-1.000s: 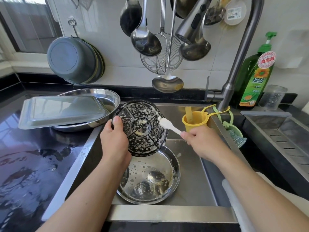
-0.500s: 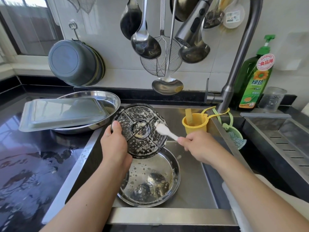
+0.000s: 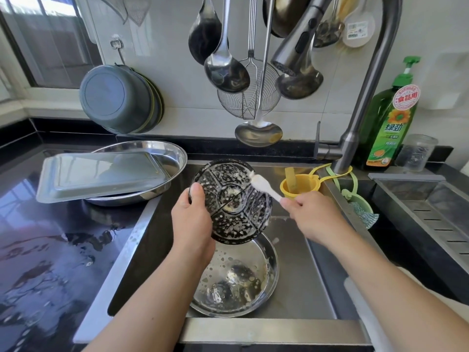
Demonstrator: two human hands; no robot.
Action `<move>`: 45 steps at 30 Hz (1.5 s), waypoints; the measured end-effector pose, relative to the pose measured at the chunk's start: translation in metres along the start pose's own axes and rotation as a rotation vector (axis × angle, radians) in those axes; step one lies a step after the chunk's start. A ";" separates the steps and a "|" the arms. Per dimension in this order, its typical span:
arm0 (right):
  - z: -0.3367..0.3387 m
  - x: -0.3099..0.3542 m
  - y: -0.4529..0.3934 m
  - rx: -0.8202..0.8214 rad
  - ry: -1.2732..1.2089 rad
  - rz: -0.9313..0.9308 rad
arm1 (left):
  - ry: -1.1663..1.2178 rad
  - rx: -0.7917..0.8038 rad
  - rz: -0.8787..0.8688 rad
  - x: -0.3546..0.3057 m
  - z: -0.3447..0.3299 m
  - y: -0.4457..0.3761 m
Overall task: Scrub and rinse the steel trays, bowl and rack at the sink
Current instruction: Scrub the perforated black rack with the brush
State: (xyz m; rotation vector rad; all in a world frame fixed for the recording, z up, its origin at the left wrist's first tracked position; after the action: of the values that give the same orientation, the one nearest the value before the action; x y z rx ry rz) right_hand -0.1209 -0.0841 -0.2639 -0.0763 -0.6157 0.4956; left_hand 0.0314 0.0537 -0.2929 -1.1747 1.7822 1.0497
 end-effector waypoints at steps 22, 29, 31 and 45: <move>-0.004 -0.002 0.008 0.017 -0.152 -0.155 | -0.385 0.188 -0.251 0.008 -0.006 0.012; -0.012 0.008 0.014 0.026 -0.159 0.013 | -0.513 0.198 -0.431 0.009 -0.008 0.016; -0.009 -0.004 0.008 0.006 -0.162 -0.039 | -0.457 0.197 -0.350 0.012 -0.009 0.016; -0.012 0.012 0.011 -0.068 -0.088 0.158 | -0.145 0.516 0.026 0.001 -0.006 0.015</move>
State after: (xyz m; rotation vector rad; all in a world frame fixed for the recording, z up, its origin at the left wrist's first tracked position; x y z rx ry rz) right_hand -0.1103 -0.0684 -0.2698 -0.1689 -0.7161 0.6340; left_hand 0.0161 0.0519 -0.2881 -0.7400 1.8074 0.6122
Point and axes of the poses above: each hand's wrist, its own y-axis away from the middle knuckle, its own z-axis out of the back of the hand, x = y × z, the point moved 1 cm from there along -y, towards the middle knuckle, and after that the axes turned 15 degrees about -x, right-handed, at the moved point
